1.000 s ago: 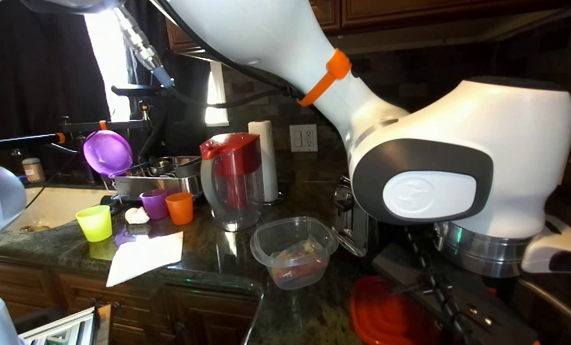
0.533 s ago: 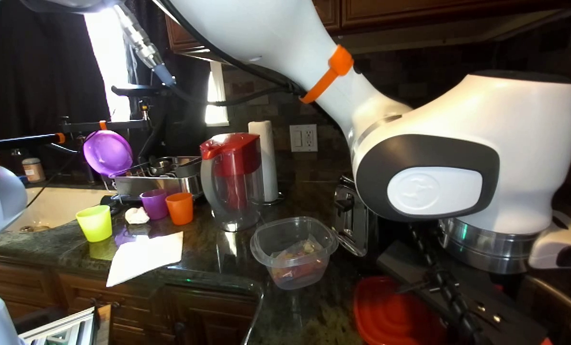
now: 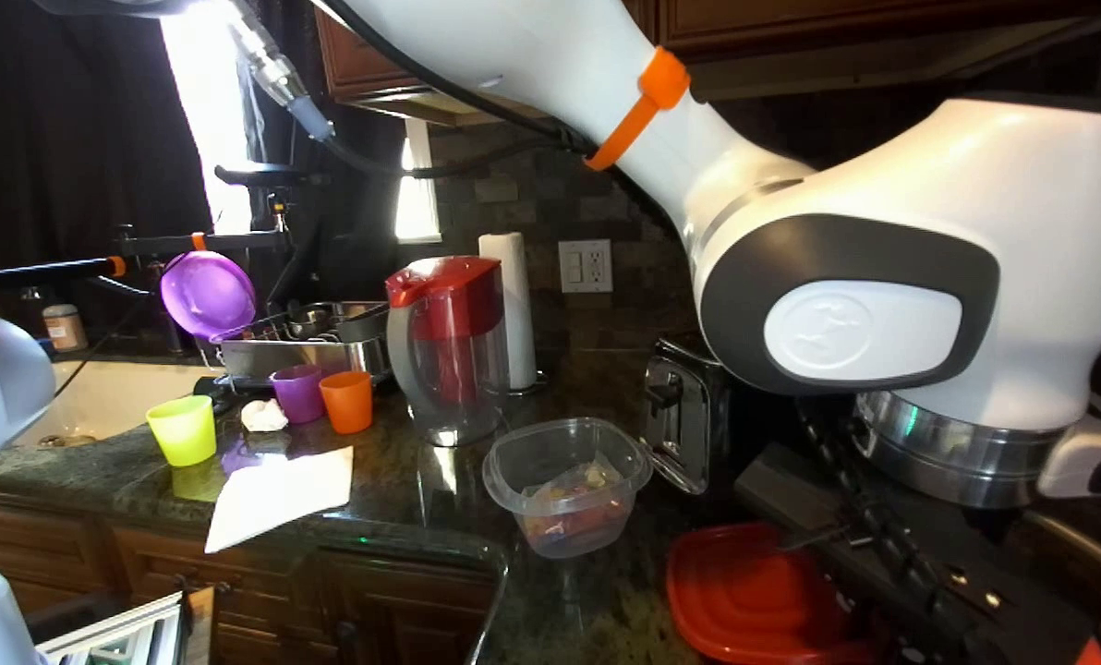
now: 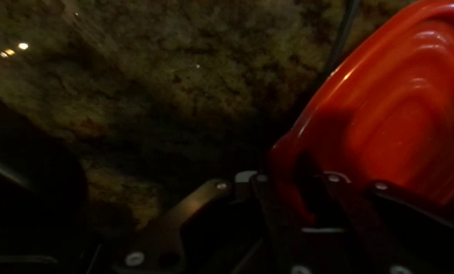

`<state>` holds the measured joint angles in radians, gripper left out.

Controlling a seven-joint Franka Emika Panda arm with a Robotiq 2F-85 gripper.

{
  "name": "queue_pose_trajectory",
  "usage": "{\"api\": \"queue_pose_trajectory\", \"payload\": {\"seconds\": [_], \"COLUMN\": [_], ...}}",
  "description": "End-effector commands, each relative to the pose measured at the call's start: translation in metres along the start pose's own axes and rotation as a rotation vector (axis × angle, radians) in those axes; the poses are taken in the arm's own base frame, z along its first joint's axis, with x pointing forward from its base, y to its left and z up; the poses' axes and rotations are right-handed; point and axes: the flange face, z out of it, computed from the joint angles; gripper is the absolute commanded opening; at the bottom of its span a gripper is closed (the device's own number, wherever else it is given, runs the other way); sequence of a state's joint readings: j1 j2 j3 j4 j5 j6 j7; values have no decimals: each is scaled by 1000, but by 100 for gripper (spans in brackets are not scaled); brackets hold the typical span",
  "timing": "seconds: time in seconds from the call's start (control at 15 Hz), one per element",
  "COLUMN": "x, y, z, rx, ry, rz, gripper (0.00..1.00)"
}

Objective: Remove the red lid from the bowl, then put the plastic in the bowl and put the lid on the bowl

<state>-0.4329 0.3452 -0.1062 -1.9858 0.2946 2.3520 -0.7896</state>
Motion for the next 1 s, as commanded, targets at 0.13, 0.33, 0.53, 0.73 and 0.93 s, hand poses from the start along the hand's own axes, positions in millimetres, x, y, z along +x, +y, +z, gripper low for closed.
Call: {"api": "queue_pose_trajectory", "payload": {"seconds": [0.13, 0.33, 0.53, 0.73, 0.93], "x": [-8, -13, -18, -24, -28], "y": [6, 2, -7, -18, -31], "z": [-21, -33, -47, -62, -76], "rx": [57, 93, 140, 193, 223], "ry": [-27, -41, -51, -62, -70], "rz": [-68, -125, -193, -261, -305], "gripper": [6, 6, 6, 6, 6]}}
